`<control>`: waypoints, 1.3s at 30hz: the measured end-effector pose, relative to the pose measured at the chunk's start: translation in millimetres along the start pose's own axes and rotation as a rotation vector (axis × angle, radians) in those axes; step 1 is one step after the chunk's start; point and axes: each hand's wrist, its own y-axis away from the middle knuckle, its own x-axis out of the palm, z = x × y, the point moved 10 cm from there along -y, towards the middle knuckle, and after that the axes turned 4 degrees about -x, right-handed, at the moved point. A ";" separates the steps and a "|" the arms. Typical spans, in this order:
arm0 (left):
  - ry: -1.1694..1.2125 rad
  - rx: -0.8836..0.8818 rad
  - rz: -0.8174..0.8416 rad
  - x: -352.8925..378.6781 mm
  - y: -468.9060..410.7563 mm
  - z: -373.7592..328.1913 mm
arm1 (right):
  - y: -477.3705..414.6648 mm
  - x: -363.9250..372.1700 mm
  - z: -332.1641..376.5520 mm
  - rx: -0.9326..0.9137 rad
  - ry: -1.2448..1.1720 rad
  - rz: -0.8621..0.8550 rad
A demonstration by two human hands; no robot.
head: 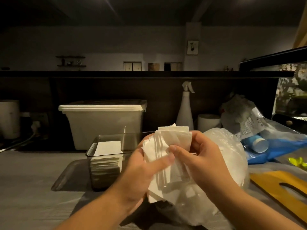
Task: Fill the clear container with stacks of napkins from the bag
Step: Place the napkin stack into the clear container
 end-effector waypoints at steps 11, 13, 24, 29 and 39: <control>-0.243 0.062 -0.101 -13.7 -5.6 -3.6 | 8.1 9.0 36.4 -0.543 0.664 0.043; -0.260 0.061 -0.108 -15.0 -6.4 -2.0 | 8.9 8.9 37.7 -0.565 0.682 0.033; -0.287 0.063 -0.073 -12.0 -5.1 -3.3 | 8.2 11.2 34.6 -0.553 0.724 0.025; -0.260 0.026 -0.066 -11.0 -4.0 -5.4 | 6.7 9.8 33.0 -0.488 0.682 0.068; 0.114 -0.162 0.024 -1.1 3.9 3.5 | 7.6 8.6 32.4 -0.398 0.611 0.065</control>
